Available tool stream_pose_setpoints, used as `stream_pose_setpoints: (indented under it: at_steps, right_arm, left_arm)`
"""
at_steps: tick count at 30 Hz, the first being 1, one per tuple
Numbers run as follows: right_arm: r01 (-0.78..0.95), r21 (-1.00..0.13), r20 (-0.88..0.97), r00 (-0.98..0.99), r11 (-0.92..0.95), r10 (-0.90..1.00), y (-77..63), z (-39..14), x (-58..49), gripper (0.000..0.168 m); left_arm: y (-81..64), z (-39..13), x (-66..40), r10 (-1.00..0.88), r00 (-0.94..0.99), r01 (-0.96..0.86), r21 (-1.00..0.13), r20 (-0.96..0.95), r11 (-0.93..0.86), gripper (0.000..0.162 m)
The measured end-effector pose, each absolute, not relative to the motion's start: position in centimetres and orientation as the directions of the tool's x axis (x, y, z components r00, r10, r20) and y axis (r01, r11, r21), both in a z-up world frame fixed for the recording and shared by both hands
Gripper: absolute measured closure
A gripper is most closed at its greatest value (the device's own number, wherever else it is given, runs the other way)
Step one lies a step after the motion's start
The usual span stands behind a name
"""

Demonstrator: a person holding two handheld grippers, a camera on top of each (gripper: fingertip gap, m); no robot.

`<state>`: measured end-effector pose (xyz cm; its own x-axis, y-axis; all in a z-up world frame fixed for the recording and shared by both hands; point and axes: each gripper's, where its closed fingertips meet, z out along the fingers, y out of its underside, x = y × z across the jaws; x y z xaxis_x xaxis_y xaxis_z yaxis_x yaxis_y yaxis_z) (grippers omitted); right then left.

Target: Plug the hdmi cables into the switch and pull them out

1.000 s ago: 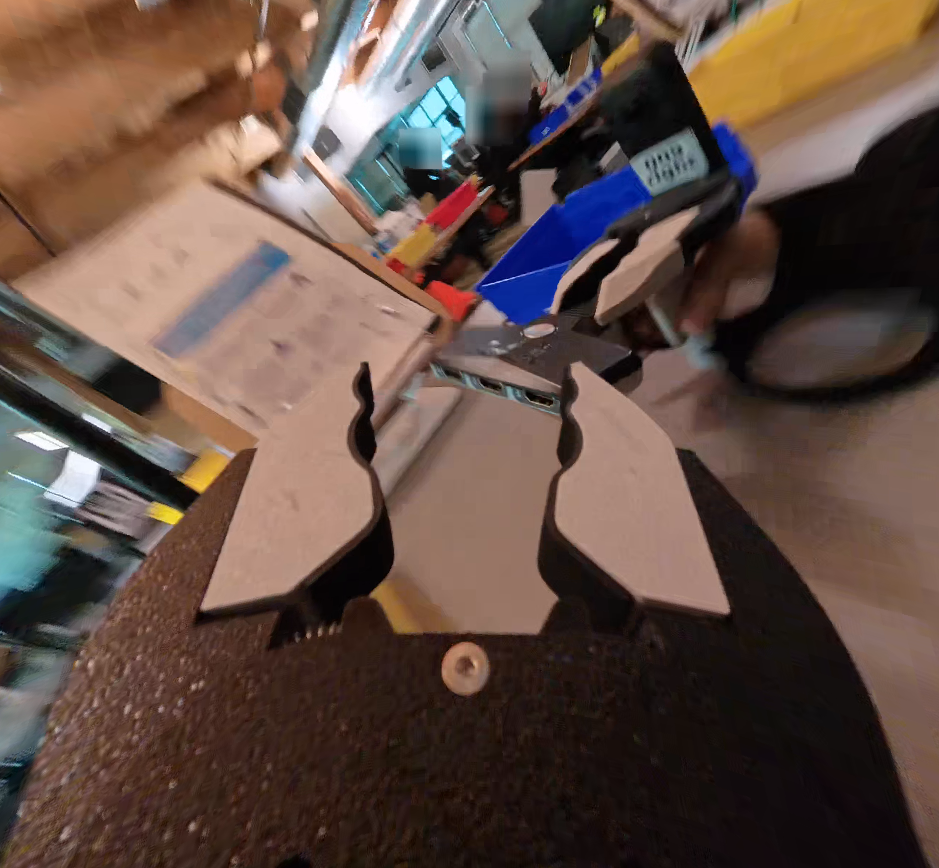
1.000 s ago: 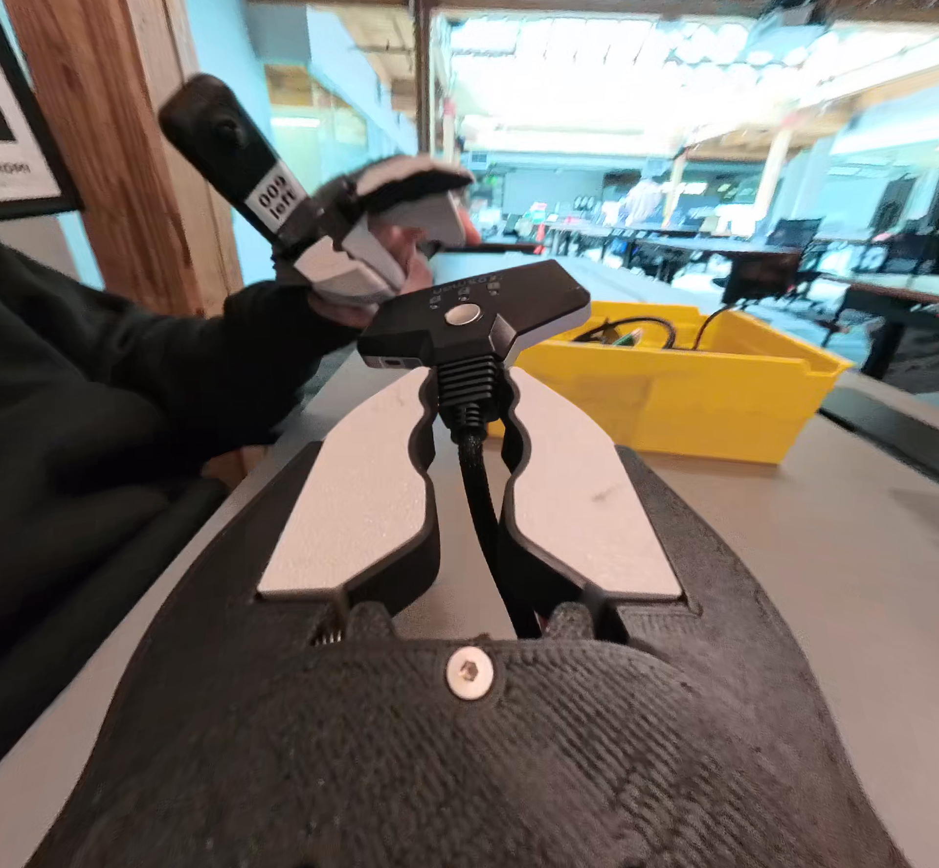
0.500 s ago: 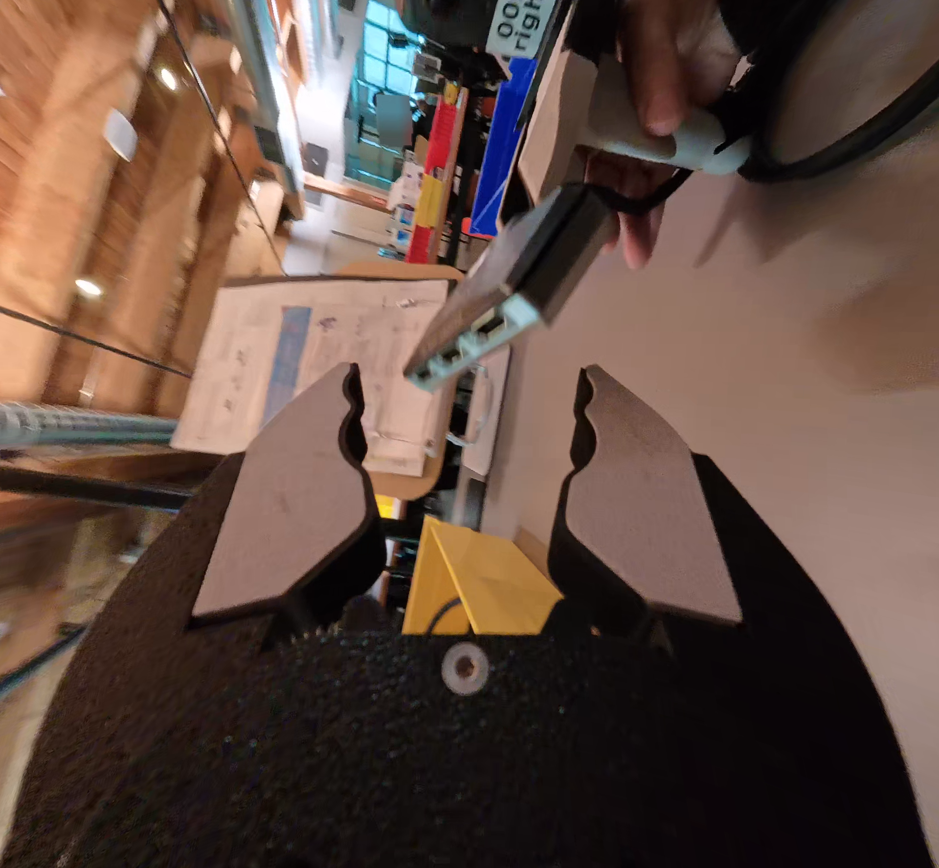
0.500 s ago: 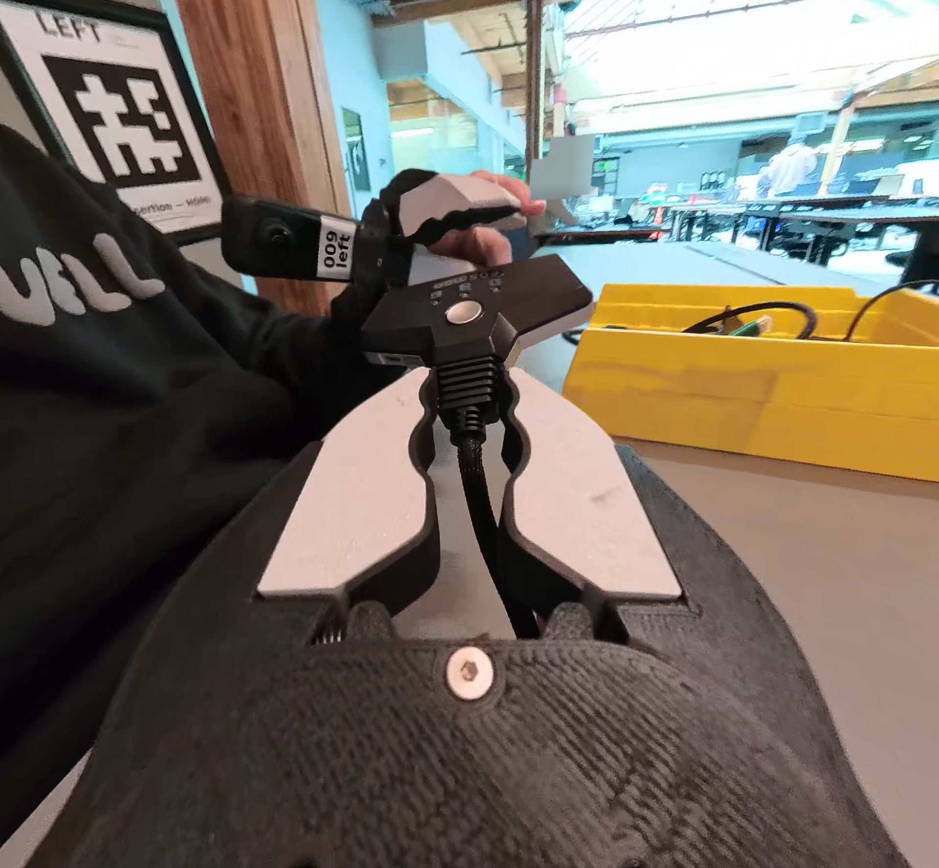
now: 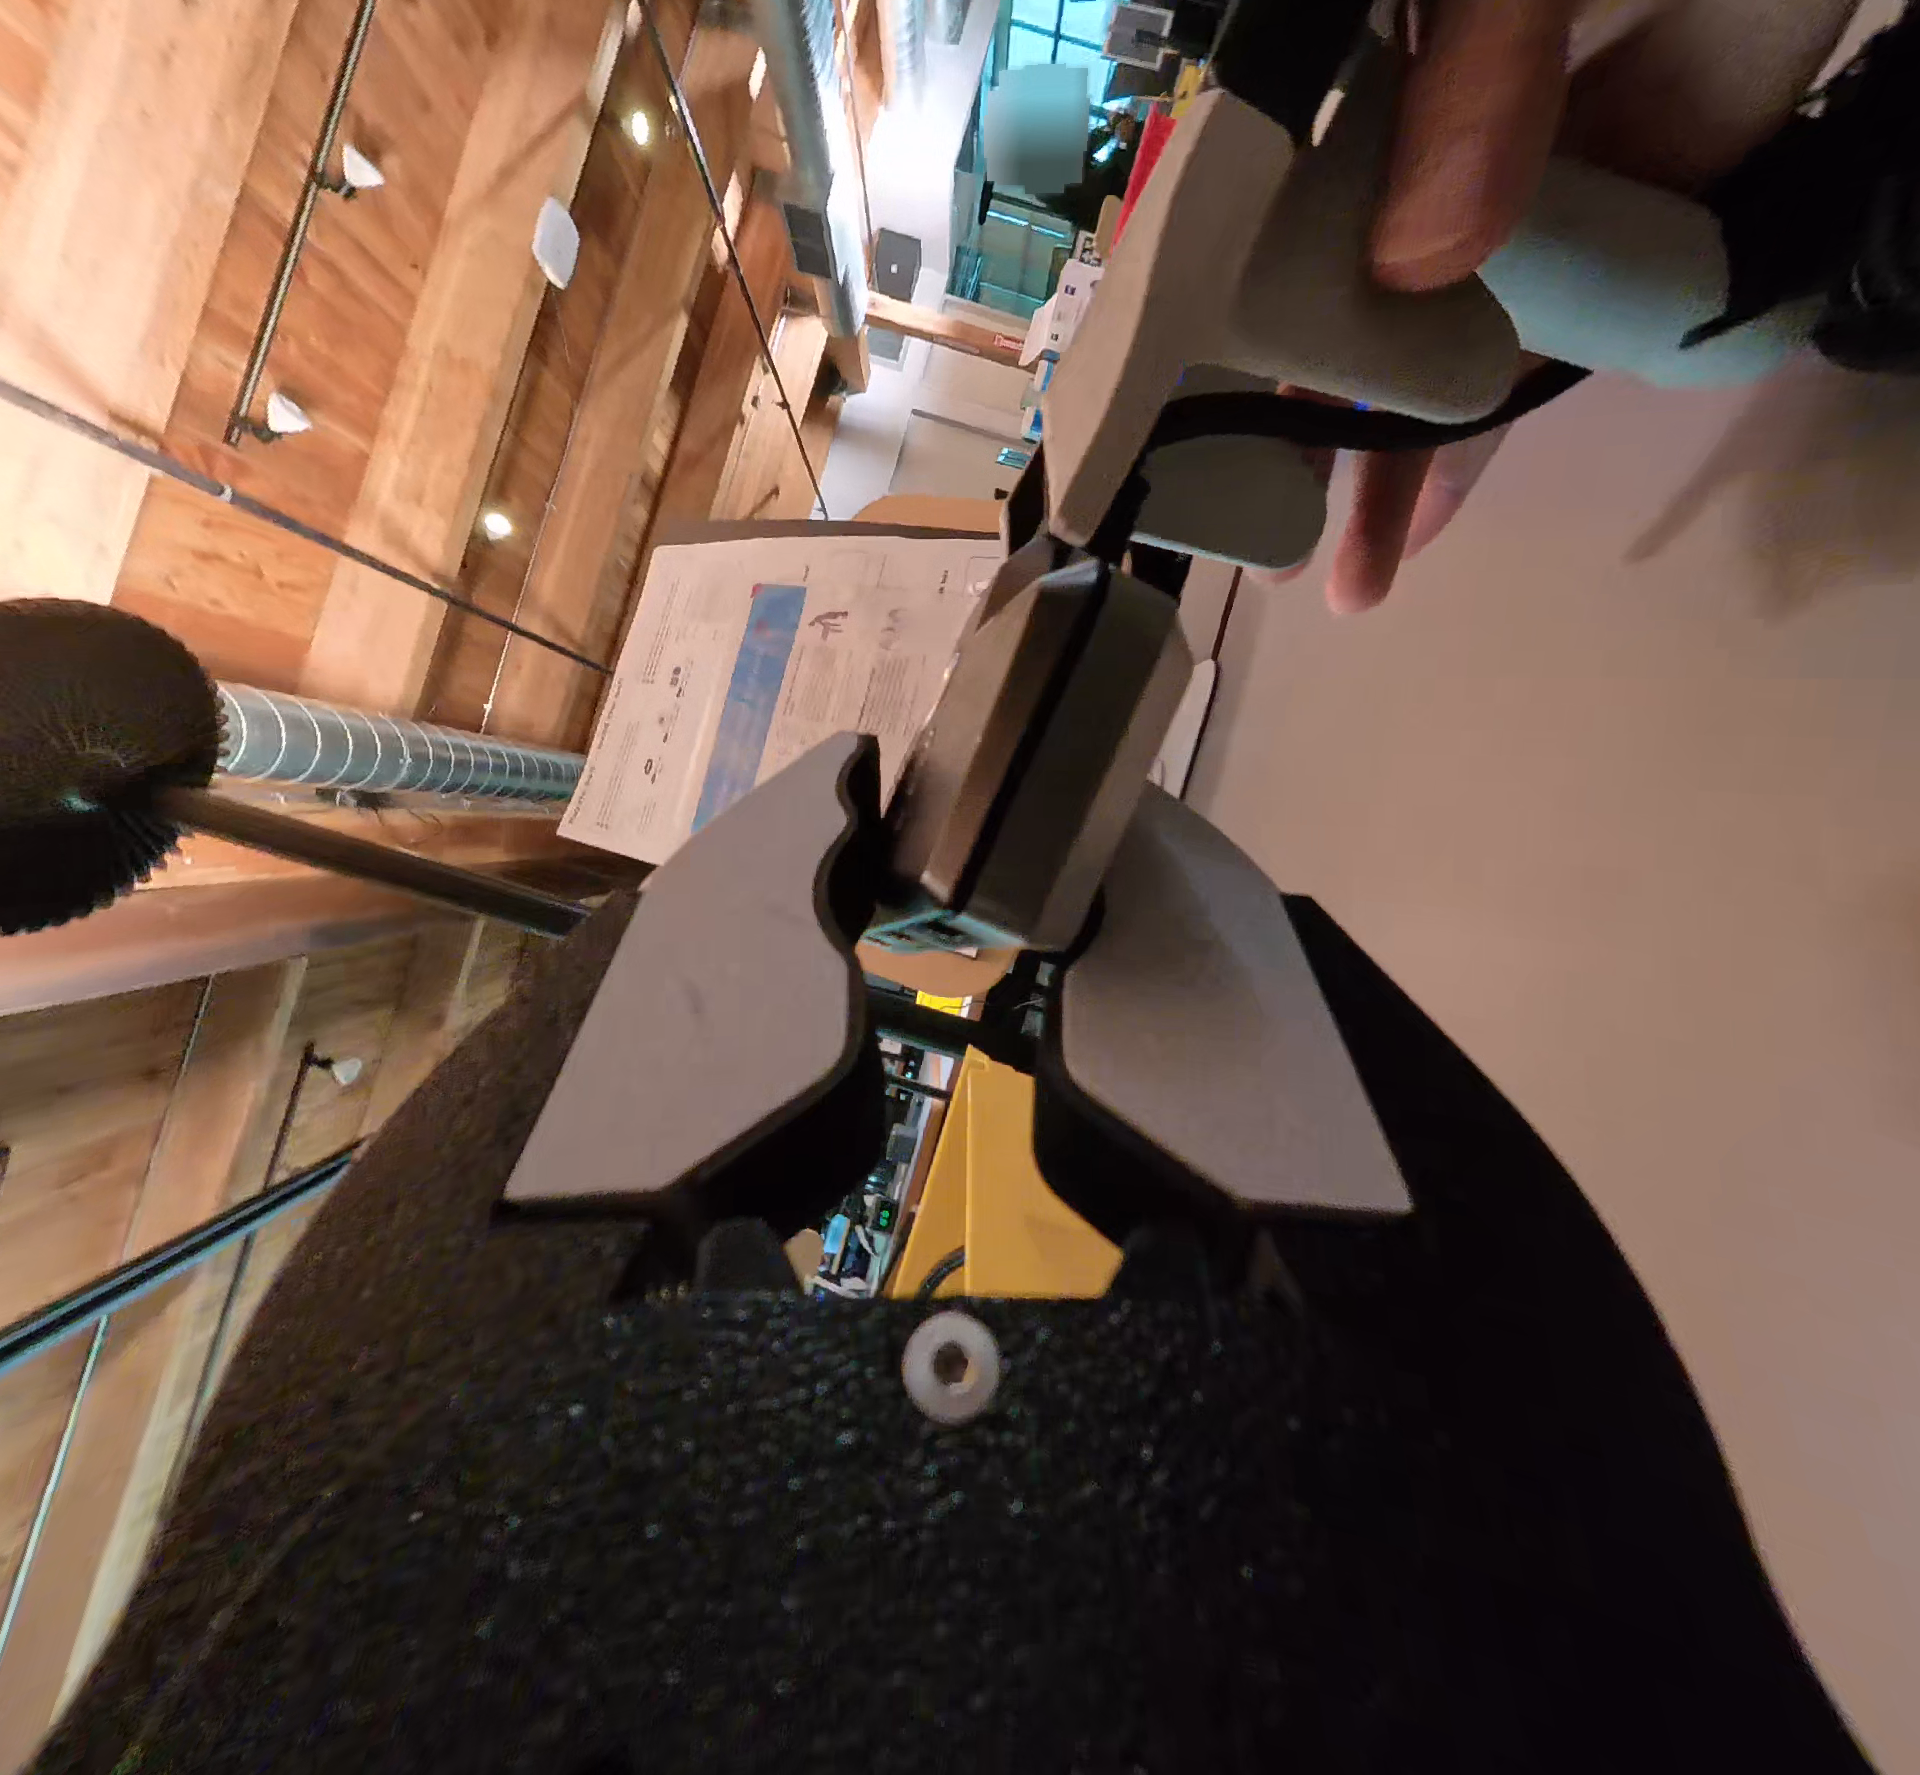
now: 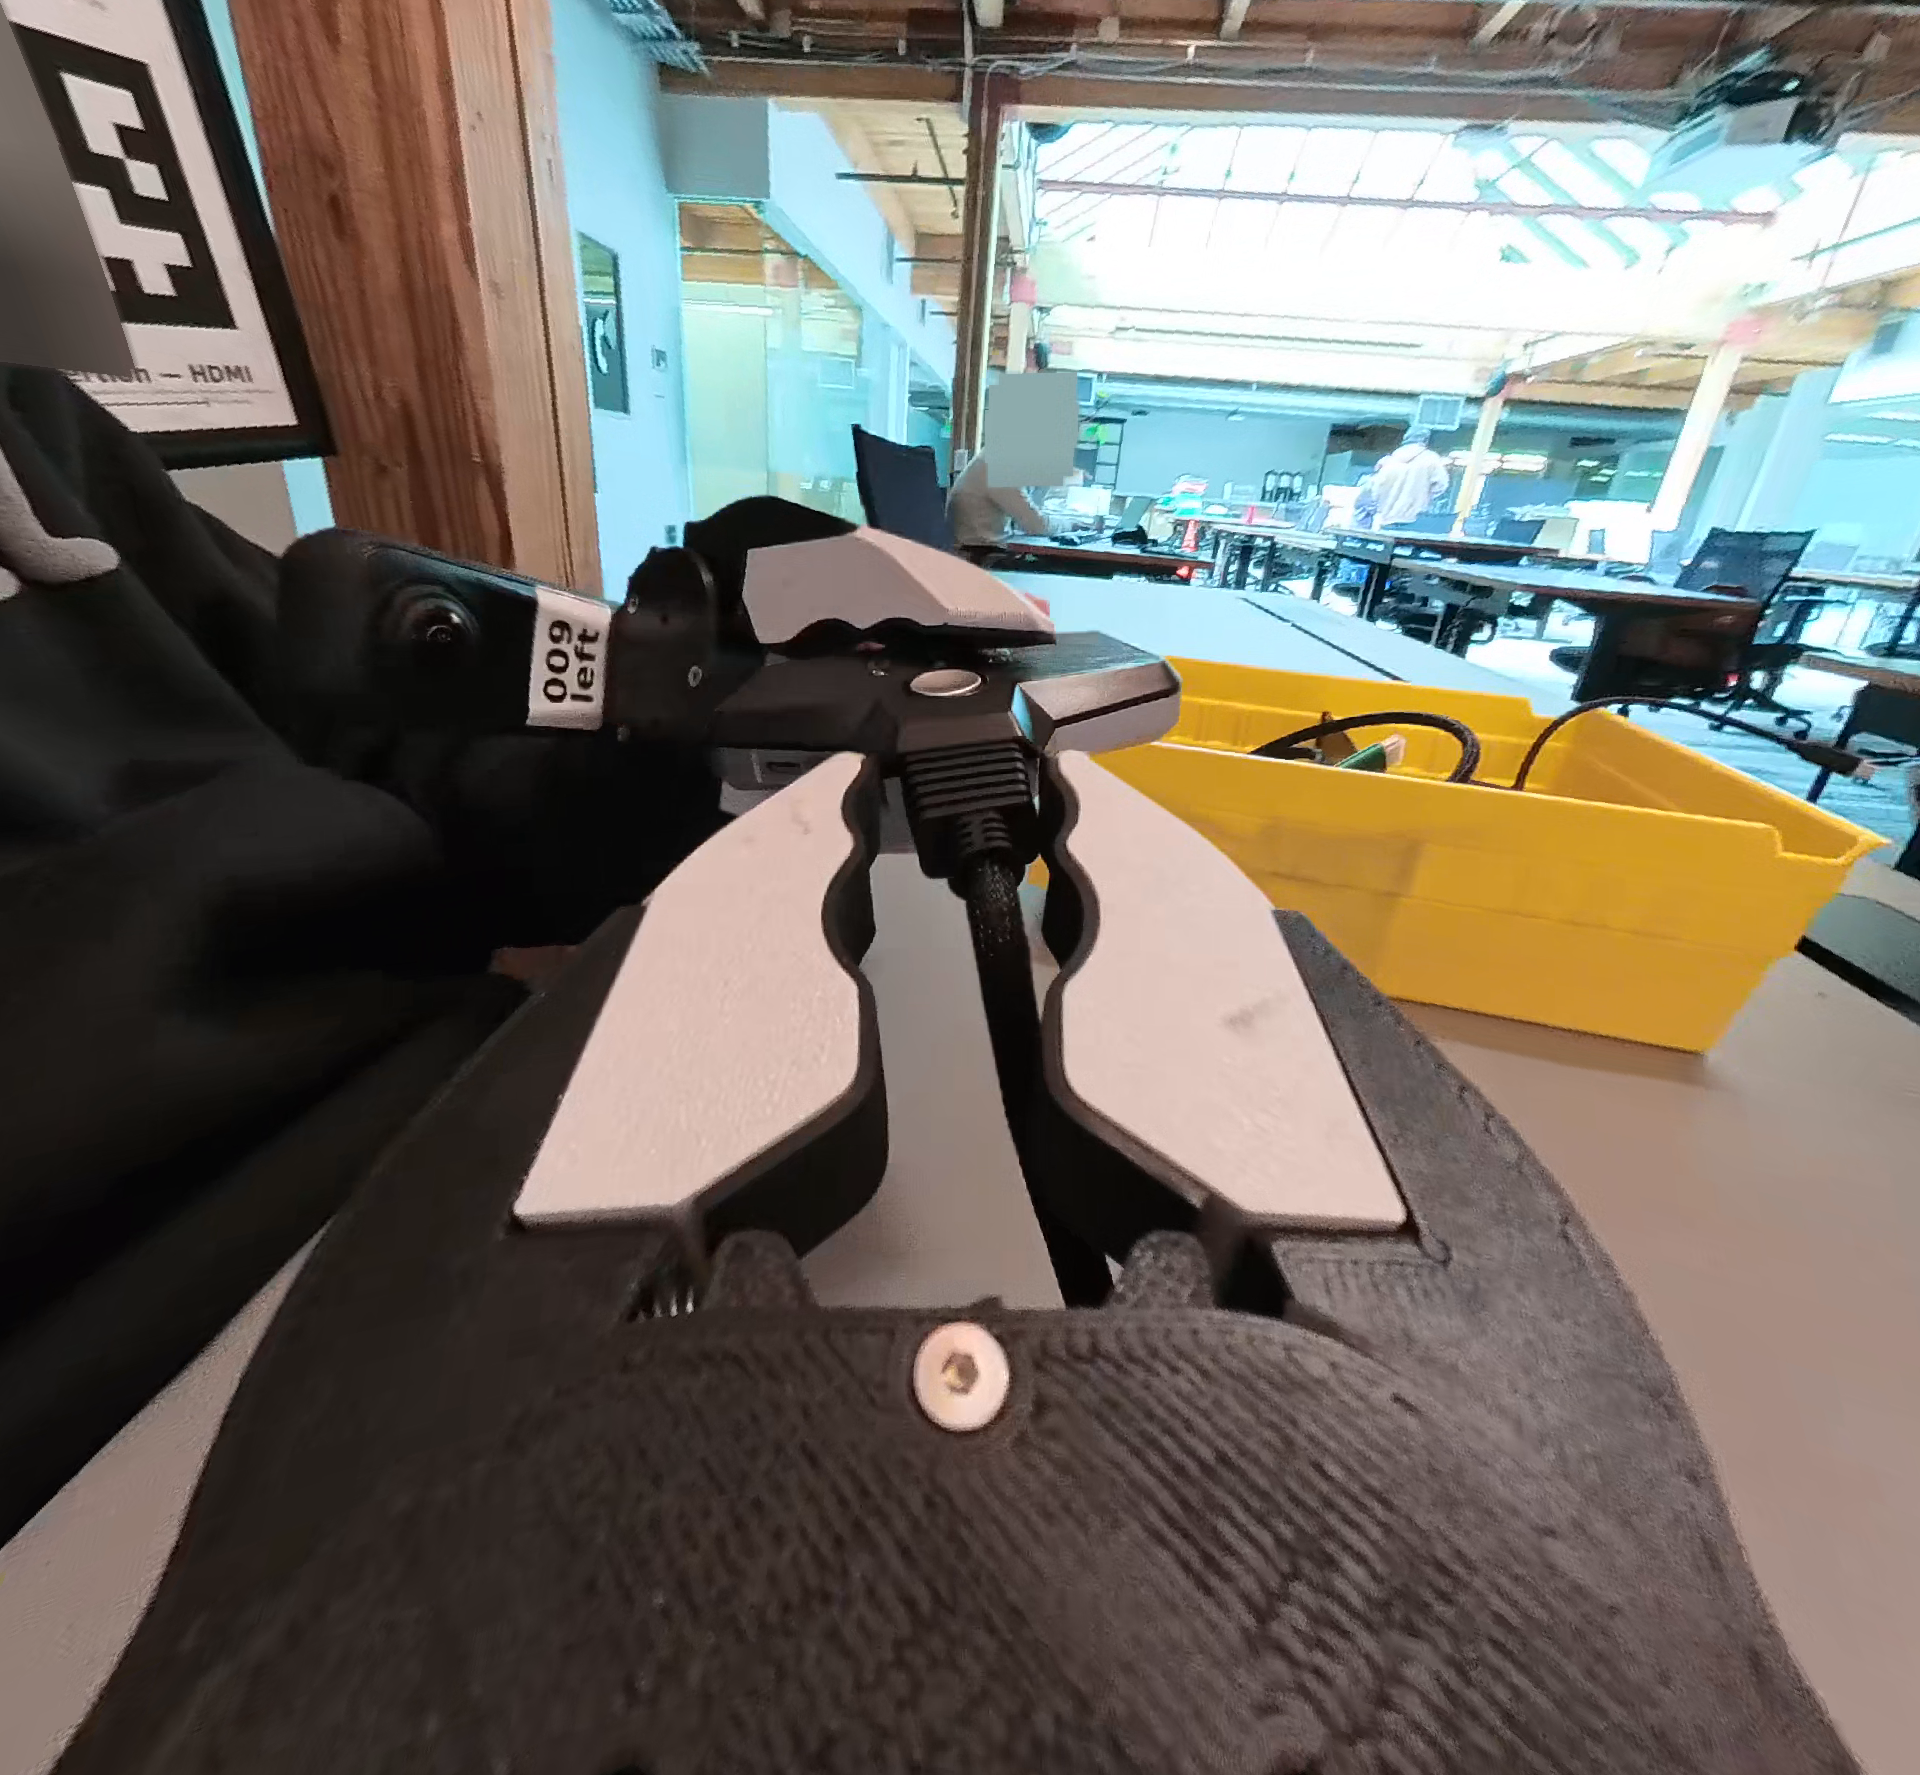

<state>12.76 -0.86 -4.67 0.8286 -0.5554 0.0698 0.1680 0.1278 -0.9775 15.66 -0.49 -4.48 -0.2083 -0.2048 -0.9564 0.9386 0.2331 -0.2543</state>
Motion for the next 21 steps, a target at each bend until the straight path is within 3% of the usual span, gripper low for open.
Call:
stream_pose_setpoints:
  at_steps: [7, 17, 21]
  right_arm:
    - [0.18, -0.962, 0.04, 0.837, 0.206, -0.546, -0.7, -3.8, 12.7, 0.139]
    - [0.128, -0.983, 0.023, 0.8, 0.134, -0.599, -0.4, -4.8, 13.5, 0.143]
    - [0.123, -0.977, -0.013, 0.777, 0.172, -0.629, -1.2, -4.8, 13.8, 0.145]
  left_arm:
    - [-0.2, -3.6, 15.6, -0.273, -0.239, 0.931, -0.3, -0.932, 0.209, 0.132]
    - [-0.3, -4.7, 16.7, -0.226, -0.367, 0.9, -0.406, -0.902, 0.158, 0.129]
    - [-0.4, -5.1, 16.8, -0.151, -0.456, 0.866, -0.476, -0.877, 0.151, 0.115]
